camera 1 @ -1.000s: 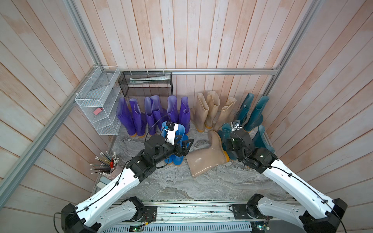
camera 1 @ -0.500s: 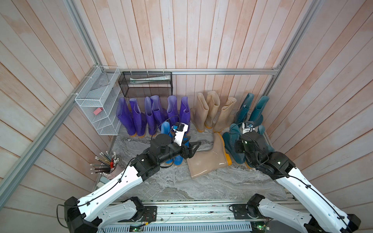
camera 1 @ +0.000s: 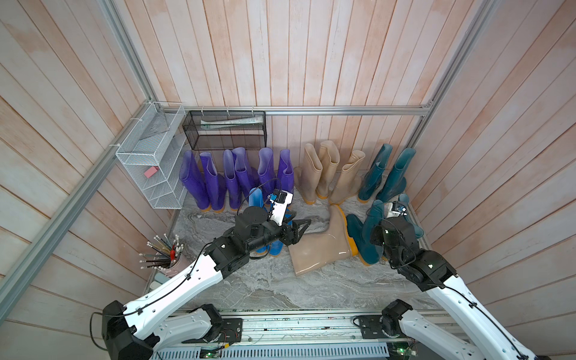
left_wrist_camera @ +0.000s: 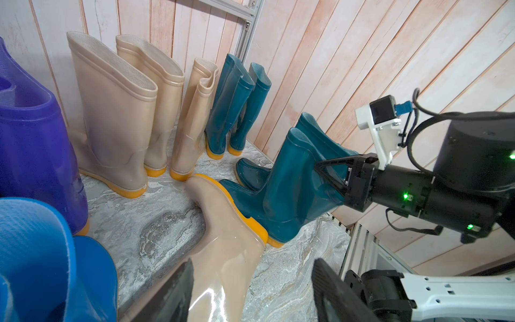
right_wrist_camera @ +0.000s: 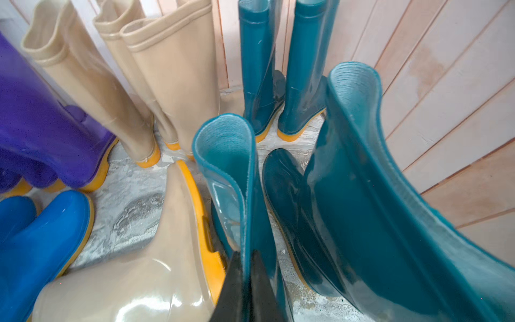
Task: Match and arrange rain boots in pairs
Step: Pair a pair of rain boots at the center of the board.
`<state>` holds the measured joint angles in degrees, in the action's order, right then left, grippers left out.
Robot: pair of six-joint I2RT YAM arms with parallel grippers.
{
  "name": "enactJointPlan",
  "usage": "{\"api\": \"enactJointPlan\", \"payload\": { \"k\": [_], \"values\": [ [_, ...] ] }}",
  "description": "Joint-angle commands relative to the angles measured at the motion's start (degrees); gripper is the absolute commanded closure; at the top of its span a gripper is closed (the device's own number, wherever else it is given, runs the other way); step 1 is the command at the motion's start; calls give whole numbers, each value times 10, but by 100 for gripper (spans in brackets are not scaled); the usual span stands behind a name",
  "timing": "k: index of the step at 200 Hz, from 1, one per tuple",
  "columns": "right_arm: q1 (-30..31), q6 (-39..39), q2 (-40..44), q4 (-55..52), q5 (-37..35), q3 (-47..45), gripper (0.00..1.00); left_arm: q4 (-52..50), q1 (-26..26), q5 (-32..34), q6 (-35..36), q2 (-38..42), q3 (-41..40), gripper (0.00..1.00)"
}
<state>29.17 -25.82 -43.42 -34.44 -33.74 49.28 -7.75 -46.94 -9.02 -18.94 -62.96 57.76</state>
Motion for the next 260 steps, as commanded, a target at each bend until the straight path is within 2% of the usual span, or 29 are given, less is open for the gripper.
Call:
{"api": "enactJointPlan", "payload": {
  "k": [1, 49, 68, 115, 163, 178, 184, 198, 225, 260],
  "values": [
    [-33, 13, 9, 50, -2, -16, 100, 9, -2, -8, -2, -6, 14, 30],
    [-55, 6, 17, 131, -26, -50, 100, 12, -2, -11, -3, -12, 18, 30],
    [-55, 4, 21, 159, -56, -64, 100, 12, -2, -13, -4, -14, 21, 30],
    [-60, 27, 63, 171, -111, -78, 100, 3, -2, -8, -1, -14, 23, 30],
    [-62, -5, 83, 191, -71, -105, 100, 8, -2, -19, -11, -25, 27, 30],
    [-62, -1, 95, 219, -35, -115, 100, 1, -2, -17, -9, -25, 25, 28],
    [-62, 0, 93, 220, -24, -111, 93, -3, -1, -14, -8, -25, 24, 28],
    [-62, 2, 80, 213, -1, -94, 87, -15, -2, -8, -2, -24, 29, 26],
    [-61, 24, 56, 195, 42, -50, 64, -41, -2, 22, 18, -13, 45, 18],
    [-33, 73, 39, 182, 40, 18, 53, -95, 0, 86, 58, 5, 82, 11]
  ]
}}
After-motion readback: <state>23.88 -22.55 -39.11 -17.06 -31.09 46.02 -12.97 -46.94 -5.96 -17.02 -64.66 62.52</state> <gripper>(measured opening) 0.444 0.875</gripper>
